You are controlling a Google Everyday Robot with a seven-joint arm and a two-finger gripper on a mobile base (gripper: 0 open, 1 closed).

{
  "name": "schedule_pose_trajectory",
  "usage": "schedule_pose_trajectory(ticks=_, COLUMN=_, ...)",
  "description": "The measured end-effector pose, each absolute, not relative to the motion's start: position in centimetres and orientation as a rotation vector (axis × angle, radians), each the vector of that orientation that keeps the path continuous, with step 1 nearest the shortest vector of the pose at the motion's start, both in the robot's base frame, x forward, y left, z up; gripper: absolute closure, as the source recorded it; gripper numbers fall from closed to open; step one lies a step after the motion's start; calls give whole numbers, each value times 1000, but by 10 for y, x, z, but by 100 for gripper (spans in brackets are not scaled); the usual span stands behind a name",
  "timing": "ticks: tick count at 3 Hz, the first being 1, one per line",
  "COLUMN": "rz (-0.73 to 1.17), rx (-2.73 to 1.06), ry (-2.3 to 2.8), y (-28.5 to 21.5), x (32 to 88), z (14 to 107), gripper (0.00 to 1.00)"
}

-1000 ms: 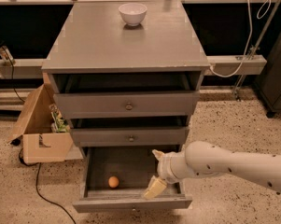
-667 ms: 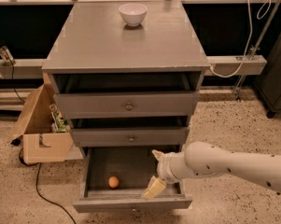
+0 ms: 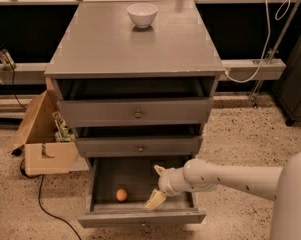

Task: Pick orange from bottom drawer and place on counter

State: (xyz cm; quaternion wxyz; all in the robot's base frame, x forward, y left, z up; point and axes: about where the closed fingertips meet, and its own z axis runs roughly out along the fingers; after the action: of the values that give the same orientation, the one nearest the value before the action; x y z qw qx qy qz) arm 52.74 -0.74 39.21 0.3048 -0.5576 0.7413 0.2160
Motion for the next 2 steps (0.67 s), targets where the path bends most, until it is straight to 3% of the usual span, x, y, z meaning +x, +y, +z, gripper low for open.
schedule_pose_trajectory(ticks=2, rz=707, rx=-1452, ry=1908, y=45, x=571, z=301, gripper=0)
